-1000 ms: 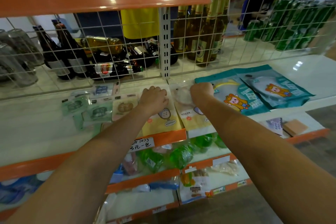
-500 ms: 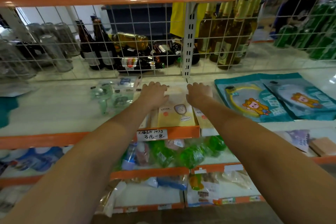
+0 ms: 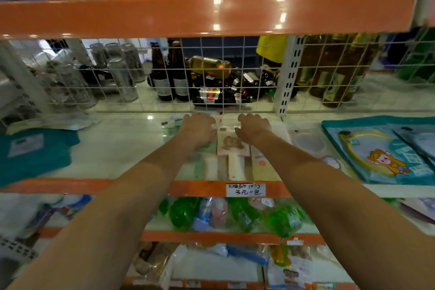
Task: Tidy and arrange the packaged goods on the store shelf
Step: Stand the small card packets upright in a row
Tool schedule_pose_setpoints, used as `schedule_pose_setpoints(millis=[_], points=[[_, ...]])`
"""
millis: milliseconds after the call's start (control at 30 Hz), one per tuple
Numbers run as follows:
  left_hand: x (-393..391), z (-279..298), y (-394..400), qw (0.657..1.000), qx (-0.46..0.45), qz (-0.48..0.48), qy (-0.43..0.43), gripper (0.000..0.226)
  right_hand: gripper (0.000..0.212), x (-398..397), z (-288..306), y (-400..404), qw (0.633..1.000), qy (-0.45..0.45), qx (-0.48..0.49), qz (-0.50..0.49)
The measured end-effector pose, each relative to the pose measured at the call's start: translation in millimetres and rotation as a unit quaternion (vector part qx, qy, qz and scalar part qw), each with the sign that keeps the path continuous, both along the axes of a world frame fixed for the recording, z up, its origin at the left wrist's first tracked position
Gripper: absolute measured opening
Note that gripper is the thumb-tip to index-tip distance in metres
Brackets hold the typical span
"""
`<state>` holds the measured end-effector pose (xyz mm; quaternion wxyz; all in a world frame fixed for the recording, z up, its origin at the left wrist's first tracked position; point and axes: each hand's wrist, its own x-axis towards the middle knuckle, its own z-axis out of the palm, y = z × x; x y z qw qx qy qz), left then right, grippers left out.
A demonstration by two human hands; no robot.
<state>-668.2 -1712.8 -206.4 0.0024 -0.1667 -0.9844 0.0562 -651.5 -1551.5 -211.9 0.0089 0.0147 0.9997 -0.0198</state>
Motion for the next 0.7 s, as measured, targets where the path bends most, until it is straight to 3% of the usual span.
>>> schedule_pose_setpoints(millis=[700], points=[[-16.8, -41.9, -135.1, 1.0, -0.019, 0.015, -0.011, 0.048, 0.044, -25.3, -22.0, -144.9, 0.999, -0.034, -0.011, 0.031]])
